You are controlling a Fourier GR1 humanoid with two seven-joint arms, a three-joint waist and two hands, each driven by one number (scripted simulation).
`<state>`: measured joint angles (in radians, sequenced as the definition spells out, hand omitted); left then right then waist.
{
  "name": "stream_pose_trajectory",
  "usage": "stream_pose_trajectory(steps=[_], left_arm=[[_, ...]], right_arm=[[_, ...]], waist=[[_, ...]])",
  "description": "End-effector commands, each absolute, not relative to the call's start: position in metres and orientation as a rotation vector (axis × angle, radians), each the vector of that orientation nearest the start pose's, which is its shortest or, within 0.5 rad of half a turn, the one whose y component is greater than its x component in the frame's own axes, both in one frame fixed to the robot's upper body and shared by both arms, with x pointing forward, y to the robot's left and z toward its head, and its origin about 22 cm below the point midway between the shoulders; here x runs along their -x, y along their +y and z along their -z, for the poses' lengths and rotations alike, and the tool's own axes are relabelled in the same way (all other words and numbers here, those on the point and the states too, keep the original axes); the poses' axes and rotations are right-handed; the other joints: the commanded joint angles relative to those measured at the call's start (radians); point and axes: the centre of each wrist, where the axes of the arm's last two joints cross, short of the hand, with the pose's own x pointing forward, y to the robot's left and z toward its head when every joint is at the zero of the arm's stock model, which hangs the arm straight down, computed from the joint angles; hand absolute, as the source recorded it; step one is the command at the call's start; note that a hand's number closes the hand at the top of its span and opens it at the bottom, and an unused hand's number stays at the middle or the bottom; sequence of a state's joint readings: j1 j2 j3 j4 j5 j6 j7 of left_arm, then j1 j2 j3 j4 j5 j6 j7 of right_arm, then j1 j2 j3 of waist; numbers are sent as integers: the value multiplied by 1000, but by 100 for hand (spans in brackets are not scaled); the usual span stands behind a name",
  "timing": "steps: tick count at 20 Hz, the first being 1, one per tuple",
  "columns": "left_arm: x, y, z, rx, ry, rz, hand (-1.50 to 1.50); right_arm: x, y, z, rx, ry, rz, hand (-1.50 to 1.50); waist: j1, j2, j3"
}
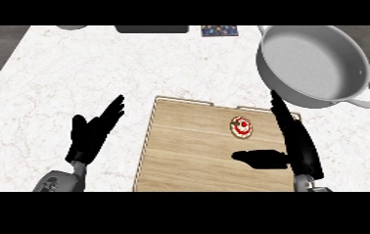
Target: Pick the cupcake from the tray and place it in the pot
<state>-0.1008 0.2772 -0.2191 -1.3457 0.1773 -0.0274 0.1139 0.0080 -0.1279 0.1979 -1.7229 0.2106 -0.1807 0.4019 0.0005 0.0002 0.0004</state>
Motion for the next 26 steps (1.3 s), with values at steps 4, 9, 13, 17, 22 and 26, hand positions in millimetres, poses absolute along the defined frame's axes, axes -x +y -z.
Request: stream_pose_trajectory(steps=[4,9,13,17,22,26], left_arm=[[-273,241,7,76,-1287,282,0],[-264,256,8,45,-1280,274,0],[-245,257,20,63,-1283,279,0],[-259,244,16,74,-1270,267,0],[-251,237,28,51,-1276,280,0],[-253,238,23,57,-1273,280,0]], right_arm=[[-239,-215,3,156,-1325,-92,-150],[-250,-186,30,102,-1326,-56,-150],[-244,-187,48,84,-1345,-80,150],[-230,-177,71,133,-1385,-187,150],[-236,-178,74,93,-1419,-101,150],[-241,-171,73,116,-1497,-106,150]], waist=[[-1,0,0],[3,0,0],[4,0,0],[5,1,0],[10,1,1],[8,1,0]])
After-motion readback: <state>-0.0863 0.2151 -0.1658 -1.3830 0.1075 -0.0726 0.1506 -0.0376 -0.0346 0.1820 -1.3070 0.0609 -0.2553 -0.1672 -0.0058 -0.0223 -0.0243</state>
